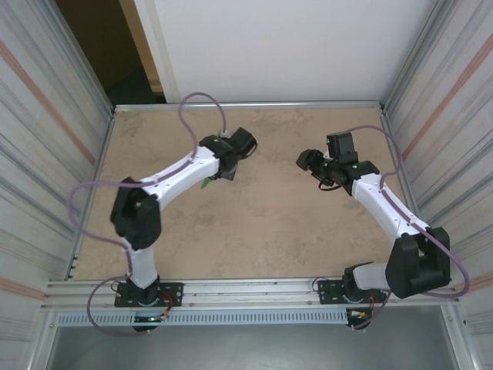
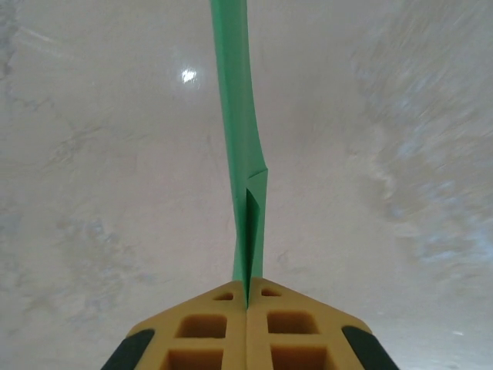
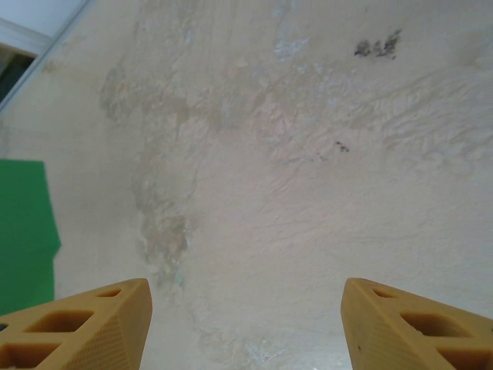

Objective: Fold a paper plane with a square sheet of paper (pick it up from the middle)
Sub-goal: Turn over the paper at the center of the table.

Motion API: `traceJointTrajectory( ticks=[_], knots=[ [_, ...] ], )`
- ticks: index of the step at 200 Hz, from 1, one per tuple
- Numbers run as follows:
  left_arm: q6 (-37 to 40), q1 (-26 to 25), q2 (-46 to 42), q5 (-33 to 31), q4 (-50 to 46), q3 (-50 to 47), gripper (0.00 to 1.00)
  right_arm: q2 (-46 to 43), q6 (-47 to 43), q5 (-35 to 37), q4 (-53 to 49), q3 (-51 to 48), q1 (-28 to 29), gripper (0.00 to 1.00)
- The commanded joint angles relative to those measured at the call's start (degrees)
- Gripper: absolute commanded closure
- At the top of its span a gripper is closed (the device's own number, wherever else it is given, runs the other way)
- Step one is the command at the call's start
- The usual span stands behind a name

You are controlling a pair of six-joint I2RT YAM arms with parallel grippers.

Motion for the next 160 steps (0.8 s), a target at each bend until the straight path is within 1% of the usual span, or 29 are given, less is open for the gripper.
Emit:
traceJointTrajectory(
  ticks=[1, 16, 37, 49, 75, 92, 106, 112, 124, 140, 160],
  knots=[
    [1.5, -2.1, 5.7, -7.4, -7.6, 3.6, 0.93, -2.7, 0.3, 2.8, -1.8, -0.6, -1.6, 0.35],
    [1.3, -3.3, 9.7, -5.6, -7.5, 5.7, 0.93, -3.2, 1.2, 2.4, -2.1, -1.5, -2.6, 0.35],
    [1.1, -4.0, 15.0, 0.1, -6.7, 7.9, 0.91, -4.1, 1.5, 2.4, -2.4, -2.5, -2.9, 0.35],
    [1.3, -4.0, 16.4, 5.2, -5.0, 8.2, 0.9, -4.5, 1.5, 2.6, -2.7, -2.8, -2.9, 0.35],
    [0.8, -3.6, 16.6, 17.7, -1.8, 8.4, 0.82, -4.7, 1.8, 2.6, -3.1, -3.3, -3.1, 0.35],
    [-0.2, -2.6, 13.9, 26.5, 2.7, 6.2, 0.74, -4.4, 1.9, 2.2, -3.0, -3.3, -3.1, 0.35],
    [-1.5, -1.0, 11.1, 34.3, 7.1, 3.4, 0.65, -3.8, 2.0, 1.5, -2.8, -3.2, -3.0, 0.35],
    [-2.2, -0.2, 8.4, 37.4, 9.0, 2.0, 0.61, -3.3, 2.0, 1.1, -2.7, -3.1, -2.9, 0.35],
    [-3.8, 1.8, 4.7, 42.8, 12.7, -1.3, 0.56, -2.1, 2.1, 0.6, -2.4, -2.8, -2.1, 0.35],
    [-6.3, 5.1, -1.1, 48.9, 18.4, -7.1, 0.47, 0.5, 2.1, 0.0, -1.4, -1.7, 0.9, 0.35],
    [-11.4, 10.6, -9.1, 55.5, 27.7, -16.8, 0.42, 6.1, 2.0, -0.2, -0.4, 1.4, 7.0, 0.37]
  ],
)
